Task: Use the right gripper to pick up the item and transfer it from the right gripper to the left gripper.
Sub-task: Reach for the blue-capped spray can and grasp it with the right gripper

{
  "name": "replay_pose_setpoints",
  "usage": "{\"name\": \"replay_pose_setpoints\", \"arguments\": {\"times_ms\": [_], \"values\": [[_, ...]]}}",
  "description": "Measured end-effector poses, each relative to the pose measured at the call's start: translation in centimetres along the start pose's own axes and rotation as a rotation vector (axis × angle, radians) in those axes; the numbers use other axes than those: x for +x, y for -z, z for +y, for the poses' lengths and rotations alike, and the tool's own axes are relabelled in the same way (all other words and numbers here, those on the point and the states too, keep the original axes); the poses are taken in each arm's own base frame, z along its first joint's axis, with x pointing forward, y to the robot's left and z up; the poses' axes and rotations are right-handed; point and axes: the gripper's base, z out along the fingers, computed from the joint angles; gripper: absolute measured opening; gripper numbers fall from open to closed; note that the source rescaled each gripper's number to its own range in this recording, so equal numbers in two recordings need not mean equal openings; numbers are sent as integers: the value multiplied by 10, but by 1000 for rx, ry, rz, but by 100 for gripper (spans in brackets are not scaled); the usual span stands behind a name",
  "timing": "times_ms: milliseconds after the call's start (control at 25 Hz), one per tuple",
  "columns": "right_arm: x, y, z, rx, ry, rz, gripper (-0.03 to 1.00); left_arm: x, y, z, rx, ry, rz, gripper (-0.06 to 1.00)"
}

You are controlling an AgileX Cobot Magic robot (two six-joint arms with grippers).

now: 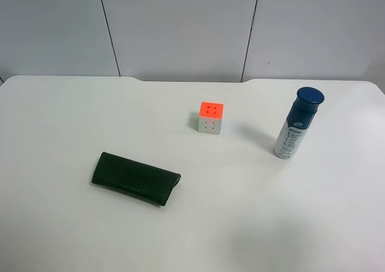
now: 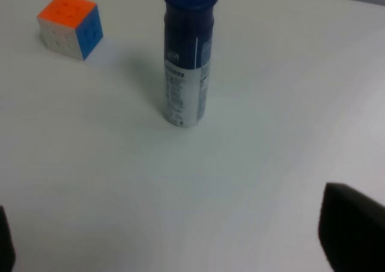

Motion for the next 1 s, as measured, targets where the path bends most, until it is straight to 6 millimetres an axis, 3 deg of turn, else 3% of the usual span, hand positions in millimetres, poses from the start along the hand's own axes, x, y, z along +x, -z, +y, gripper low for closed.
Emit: {"name": "replay_pose_setpoints", "arguments": {"times_ms": [1000], "values": [[0, 0, 0, 0, 0, 0, 100, 0, 0, 0, 1, 0, 0, 100]]}}
